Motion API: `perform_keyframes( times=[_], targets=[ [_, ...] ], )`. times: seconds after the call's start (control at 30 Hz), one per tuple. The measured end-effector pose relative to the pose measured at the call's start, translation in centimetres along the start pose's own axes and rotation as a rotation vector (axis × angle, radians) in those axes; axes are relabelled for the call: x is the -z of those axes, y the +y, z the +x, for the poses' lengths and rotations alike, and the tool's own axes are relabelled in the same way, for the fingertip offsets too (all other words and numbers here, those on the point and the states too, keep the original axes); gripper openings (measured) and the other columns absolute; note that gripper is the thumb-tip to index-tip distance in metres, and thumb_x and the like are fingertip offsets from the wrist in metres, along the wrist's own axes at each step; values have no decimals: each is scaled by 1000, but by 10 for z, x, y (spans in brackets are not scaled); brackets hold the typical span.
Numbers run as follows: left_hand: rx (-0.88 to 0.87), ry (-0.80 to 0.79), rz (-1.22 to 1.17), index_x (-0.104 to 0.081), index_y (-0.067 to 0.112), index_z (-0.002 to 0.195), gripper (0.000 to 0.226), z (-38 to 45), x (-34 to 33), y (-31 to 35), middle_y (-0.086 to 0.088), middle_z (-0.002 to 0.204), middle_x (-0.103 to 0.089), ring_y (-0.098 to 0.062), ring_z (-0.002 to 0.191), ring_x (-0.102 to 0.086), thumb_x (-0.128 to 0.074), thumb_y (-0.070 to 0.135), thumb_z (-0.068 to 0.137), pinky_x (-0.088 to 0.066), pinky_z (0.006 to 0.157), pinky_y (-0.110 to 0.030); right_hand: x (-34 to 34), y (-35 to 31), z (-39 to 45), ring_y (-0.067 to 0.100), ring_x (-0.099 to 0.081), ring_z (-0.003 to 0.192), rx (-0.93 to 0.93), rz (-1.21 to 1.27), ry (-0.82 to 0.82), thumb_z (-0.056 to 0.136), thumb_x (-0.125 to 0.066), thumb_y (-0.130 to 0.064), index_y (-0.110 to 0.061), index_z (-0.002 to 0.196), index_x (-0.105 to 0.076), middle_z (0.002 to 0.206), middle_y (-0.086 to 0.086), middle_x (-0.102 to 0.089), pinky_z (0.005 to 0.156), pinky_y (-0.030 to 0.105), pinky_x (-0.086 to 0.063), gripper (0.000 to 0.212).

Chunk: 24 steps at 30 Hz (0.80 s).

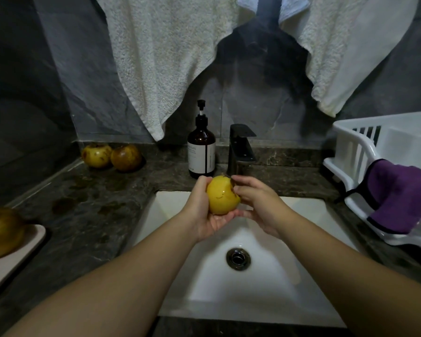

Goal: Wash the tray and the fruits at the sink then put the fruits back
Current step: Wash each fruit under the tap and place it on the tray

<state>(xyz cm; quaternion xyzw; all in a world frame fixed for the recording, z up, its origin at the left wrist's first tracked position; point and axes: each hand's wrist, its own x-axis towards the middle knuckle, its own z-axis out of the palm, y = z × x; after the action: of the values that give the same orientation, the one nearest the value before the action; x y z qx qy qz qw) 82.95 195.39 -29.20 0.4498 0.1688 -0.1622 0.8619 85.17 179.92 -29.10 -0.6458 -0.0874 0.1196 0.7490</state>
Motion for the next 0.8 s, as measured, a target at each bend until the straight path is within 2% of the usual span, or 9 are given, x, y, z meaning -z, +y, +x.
perform_keyframes(
  times=[0.13,0.23,0.33,0.4,0.5,0.6,0.63,0.73,0.8],
  targets=[
    [-23,-13,-19,-62,9,136,63,-2,-1,-1,-24,112,-70,-33,82,-71,-61,56,93,-59,51,-32,-1,-1,0,26,-63,115,-14,45,17,98,-62,-13,-29,116,-72,125,8,-65,70,34,-61,26],
    [-68,-10,-28,-60,14,136,54,-3,-2,-1,-24,125,-68,-36,96,-72,-64,51,96,-63,56,-36,-2,1,1,28,-60,119,-14,3,27,102,-55,-17,-31,123,-68,129,7,-62,77,39,-60,29],
    [-102,-23,5,-66,15,127,42,-2,-2,0,-19,108,-76,-32,94,-76,-68,44,96,-67,73,-41,-4,3,1,23,-63,116,-36,-179,50,102,-56,-42,-35,132,-59,127,3,-63,75,38,-57,31],
    [-85,-68,52,-69,15,122,37,-2,-3,-2,-16,99,-79,-31,92,-78,-69,41,96,-65,79,-40,-2,4,4,22,-64,113,-10,-278,70,100,-59,-40,-37,129,-59,125,1,-63,74,40,-58,28],
    [-51,-96,102,-64,16,132,53,-3,-6,-4,-21,112,-76,-35,89,-79,-75,46,90,-65,60,-33,1,-6,8,19,-64,101,47,-285,197,100,-54,-26,-38,108,-65,114,1,-67,69,38,-55,18],
    [-87,-12,171,-61,22,135,66,-1,-10,-5,-19,122,-71,-25,70,-78,-80,55,81,-59,49,-28,11,-29,13,17,-64,83,168,-237,434,102,-48,-30,-36,100,-64,104,0,-69,63,32,-47,17],
    [-104,8,201,-61,25,133,66,-1,-11,-5,-17,120,-72,-23,69,-77,-80,58,80,-60,49,-30,15,-37,15,17,-64,85,229,-253,477,100,-48,-34,-38,100,-64,104,-2,-68,65,33,-47,17],
    [-152,39,230,-63,27,123,58,1,-14,-8,-11,101,-76,-20,67,-76,-79,62,80,-59,73,-29,17,-55,20,11,-63,94,345,-400,452,90,-51,-47,-44,96,-64,104,-9,-67,75,34,-51,15],
    [-175,52,244,-64,26,116,51,2,-16,-9,-7,88,-77,-18,64,-74,-77,62,82,-55,65,-23,13,-60,24,4,-60,97,348,-517,393,87,-53,-53,-47,92,-63,110,-11,-65,74,28,-47,12]
  ],
)
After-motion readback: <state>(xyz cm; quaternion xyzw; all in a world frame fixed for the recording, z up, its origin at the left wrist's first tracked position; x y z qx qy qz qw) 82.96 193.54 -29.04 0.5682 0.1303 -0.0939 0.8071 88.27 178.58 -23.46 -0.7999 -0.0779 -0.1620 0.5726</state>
